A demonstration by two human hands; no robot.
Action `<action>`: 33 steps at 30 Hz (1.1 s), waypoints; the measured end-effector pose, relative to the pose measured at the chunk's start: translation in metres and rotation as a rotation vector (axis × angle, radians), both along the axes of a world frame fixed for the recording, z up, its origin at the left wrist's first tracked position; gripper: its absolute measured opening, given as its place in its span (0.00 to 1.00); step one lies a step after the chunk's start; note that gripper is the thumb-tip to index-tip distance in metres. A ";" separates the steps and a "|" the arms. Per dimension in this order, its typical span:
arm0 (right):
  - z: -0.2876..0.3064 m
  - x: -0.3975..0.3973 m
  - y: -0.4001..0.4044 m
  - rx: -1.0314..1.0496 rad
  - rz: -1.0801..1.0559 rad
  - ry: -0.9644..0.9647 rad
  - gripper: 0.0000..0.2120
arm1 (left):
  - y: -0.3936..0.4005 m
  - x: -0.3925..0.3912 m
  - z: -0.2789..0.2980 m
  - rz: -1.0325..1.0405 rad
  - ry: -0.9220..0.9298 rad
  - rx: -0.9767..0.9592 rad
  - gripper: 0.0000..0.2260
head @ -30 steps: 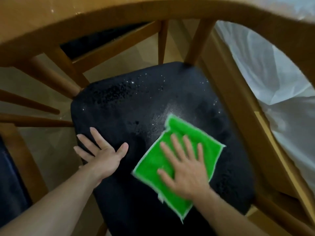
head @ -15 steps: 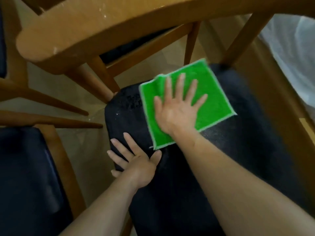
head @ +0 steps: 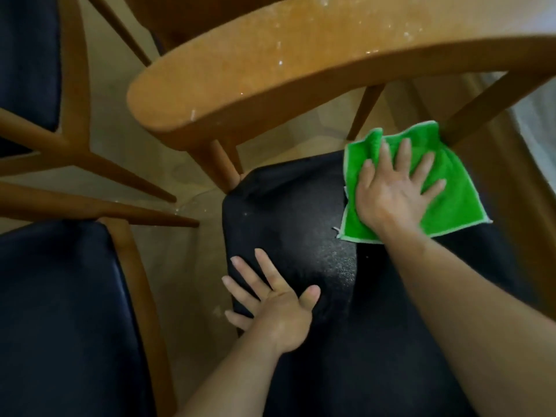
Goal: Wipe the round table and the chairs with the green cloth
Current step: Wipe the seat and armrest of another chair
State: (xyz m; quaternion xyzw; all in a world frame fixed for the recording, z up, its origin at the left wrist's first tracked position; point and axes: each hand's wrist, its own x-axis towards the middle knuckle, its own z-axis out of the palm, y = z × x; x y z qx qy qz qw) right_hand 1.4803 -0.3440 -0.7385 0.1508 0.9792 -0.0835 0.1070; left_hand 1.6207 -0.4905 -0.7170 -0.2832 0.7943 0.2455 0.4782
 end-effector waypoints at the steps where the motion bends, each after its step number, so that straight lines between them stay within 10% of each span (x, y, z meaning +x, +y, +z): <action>1: 0.001 0.001 -0.020 0.013 0.061 -0.007 0.27 | 0.002 -0.002 0.001 -0.008 -0.025 -0.014 0.49; 12: 0.004 0.048 -0.125 -0.106 0.766 -0.034 0.30 | 0.003 0.006 -0.007 0.061 -0.011 -0.070 0.40; 21: 0.001 -0.035 0.004 0.040 0.013 0.019 0.25 | 0.000 0.007 -0.009 -0.007 0.050 0.016 0.49; 28: 0.001 0.032 -0.157 -0.001 0.469 -0.031 0.28 | -0.001 0.014 -0.028 0.088 0.072 -0.067 0.41; 33: 0.002 0.026 -0.128 -0.132 0.624 -0.025 0.29 | 0.002 0.007 -0.019 0.066 0.004 -0.097 0.43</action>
